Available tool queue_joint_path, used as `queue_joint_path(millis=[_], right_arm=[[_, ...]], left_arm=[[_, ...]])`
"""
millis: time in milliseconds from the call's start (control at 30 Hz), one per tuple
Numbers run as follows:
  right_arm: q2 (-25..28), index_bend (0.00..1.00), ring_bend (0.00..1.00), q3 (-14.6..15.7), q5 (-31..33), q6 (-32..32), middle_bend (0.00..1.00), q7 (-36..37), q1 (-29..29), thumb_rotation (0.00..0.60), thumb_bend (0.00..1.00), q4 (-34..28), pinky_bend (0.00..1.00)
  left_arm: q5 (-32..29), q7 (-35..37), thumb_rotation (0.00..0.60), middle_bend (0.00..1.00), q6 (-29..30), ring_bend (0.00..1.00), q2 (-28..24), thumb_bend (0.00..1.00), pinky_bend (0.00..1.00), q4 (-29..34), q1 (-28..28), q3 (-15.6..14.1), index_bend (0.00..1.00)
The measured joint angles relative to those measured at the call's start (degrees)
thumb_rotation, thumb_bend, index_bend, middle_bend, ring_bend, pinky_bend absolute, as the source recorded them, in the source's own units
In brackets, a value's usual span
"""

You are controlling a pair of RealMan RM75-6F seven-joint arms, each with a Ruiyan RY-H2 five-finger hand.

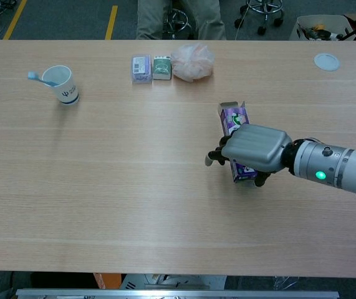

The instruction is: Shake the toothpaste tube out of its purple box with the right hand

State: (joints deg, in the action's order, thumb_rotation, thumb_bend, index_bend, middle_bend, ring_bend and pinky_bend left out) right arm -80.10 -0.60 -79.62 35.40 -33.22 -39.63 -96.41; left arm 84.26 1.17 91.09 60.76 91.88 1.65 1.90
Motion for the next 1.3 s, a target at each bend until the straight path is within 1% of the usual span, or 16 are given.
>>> queue_joint_path(millis=[100, 233, 533, 767, 933, 1033, 1067, 1133, 1200, 1300], right_arm=[[-0.65, 0.24, 0.25, 0.99, 1.39, -0.1, 0.38, -1.09, -0.45, 0.6, 0.21, 1.02, 0.33], [-0.24, 0.24, 0.25, 2.09, 2.86, 0.66, 0.38, -2.3, -0.59, 0.6, 0.21, 1.31, 0.33], [3.62, 0.24, 0.25, 4.23, 6.26, 2.84, 0.38, -4.19, -0.36, 0.6, 0.21, 1.96, 0.33], [6.43, 0.24, 0.25, 4.13, 9.74, 5.98, 0.38, -4.75, 0.06, 0.6, 0.21, 3.24, 0.33], [7.07, 0.24, 0.25, 2.61, 13.75, 9.79, 0.38, -4.97, 0.58, 0.6, 0.2, 2.97, 0.33], [7.04, 0.24, 0.25, 1.9, 15.97, 11.67, 0.37, -5.78, 0.71, 0.6, 0.16, 2.32, 0.33], [6.94, 0.23, 0.25, 1.8, 16.66, 11.93, 0.35, -6.19, 0.69, 0.6, 0.13, 2.2, 0.33], [6.55, 0.2, 0.25, 1.7, 18.43, 12.43, 0.31, -7.46, 0.56, 0.6, 0.07, 2.06, 0.33], [5.95, 0.15, 0.23, 1.72, 20.52, 13.05, 0.28, -9.16, 0.37, 0.6, 0.02, 2.03, 0.33], [4.73, 0.1, 0.21, 1.78, 24.04, 14.2, 0.25, -11.6, 0.06, 0.6, 0.0, 2.22, 0.33]], left_arm=[[0.04, 0.49, 0.6, 0.22, 0.09, 0.18, 0.04, 0.33, 0.19, -0.23, 0.11, 0.02, 0.23], [0.18, 1.07, 0.6, 0.22, 0.18, 0.18, 0.18, 0.33, 0.19, -0.77, 0.22, 0.06, 0.23], [0.38, 2.32, 0.6, 0.22, -0.03, 0.18, 0.61, 0.33, 0.19, -1.86, 0.14, 0.22, 0.23], [0.14, 3.01, 0.6, 0.22, -0.34, 0.18, 0.9, 0.33, 0.19, -2.62, 0.14, 0.34, 0.23], [0.22, 3.45, 0.6, 0.22, -0.22, 0.18, 0.91, 0.33, 0.19, -2.93, 0.2, 0.44, 0.23], [0.27, 3.67, 0.6, 0.22, -0.06, 0.18, 0.78, 0.33, 0.19, -3.0, 0.32, 0.45, 0.23], [0.28, 3.73, 0.6, 0.22, 0.0, 0.18, 0.77, 0.33, 0.19, -3.01, 0.37, 0.45, 0.23], [0.23, 3.85, 0.6, 0.22, 0.05, 0.18, 0.75, 0.33, 0.19, -3.06, 0.49, 0.43, 0.23], [0.15, 3.94, 0.6, 0.22, 0.01, 0.18, 0.75, 0.33, 0.19, -3.18, 0.57, 0.39, 0.23], [0.12, 4.05, 0.6, 0.22, -0.3, 0.18, 0.73, 0.33, 0.19, -3.31, 0.53, 0.33, 0.23]])
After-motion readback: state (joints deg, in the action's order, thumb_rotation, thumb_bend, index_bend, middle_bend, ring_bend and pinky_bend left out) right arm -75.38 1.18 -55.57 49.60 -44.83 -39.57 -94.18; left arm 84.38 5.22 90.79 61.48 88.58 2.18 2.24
